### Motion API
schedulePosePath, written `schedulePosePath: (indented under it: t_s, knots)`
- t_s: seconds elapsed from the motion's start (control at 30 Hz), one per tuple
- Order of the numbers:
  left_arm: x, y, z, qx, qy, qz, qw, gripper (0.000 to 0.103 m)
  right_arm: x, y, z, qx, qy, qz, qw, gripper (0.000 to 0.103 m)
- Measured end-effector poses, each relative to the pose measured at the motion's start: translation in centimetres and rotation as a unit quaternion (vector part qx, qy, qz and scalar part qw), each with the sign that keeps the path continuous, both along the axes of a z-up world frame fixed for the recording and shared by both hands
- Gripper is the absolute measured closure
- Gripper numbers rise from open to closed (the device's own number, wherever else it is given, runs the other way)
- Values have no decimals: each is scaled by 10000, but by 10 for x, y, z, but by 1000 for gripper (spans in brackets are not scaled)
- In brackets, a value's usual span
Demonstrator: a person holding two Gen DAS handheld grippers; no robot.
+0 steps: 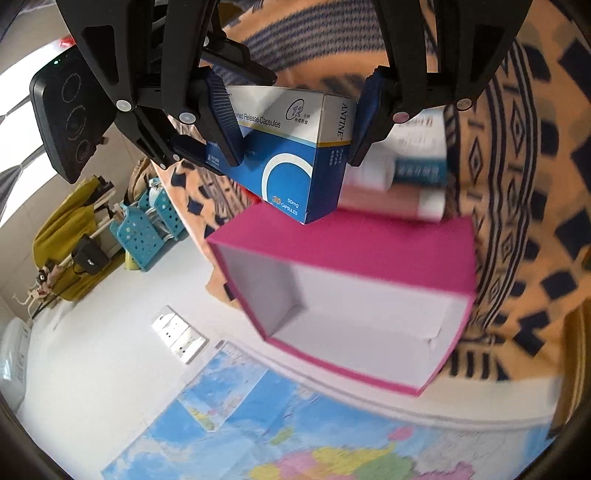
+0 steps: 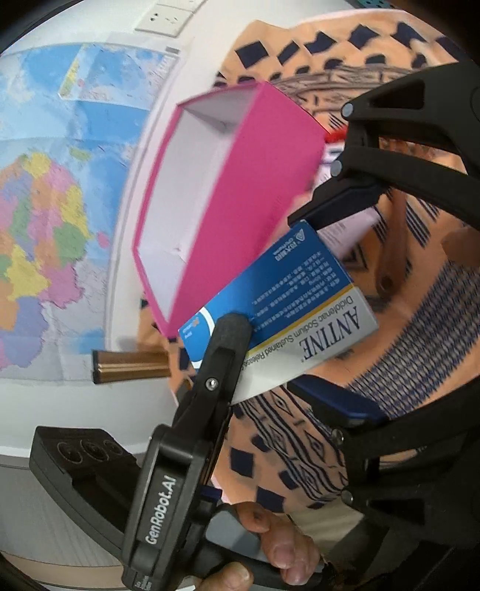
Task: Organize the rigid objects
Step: 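Carry the ANTINE box with the left tool and release it into the pink box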
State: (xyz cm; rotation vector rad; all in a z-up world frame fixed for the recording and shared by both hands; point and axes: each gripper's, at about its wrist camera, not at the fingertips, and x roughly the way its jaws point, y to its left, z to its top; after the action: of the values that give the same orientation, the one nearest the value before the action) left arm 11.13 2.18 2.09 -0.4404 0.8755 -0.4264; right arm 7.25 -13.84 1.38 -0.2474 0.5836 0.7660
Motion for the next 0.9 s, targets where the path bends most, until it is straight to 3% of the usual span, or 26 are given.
schedulePosePath:
  t_s: [0.7, 0.9]
  knots:
    - [62, -18, 58, 346, -578, -102, 9977, 44, 66, -19, 49, 238, -420, -293, 9984, 23]
    - [86, -16, 63, 403, -616, -53, 9973, 44, 95, -17, 55, 225, -418, -305, 9984, 23]
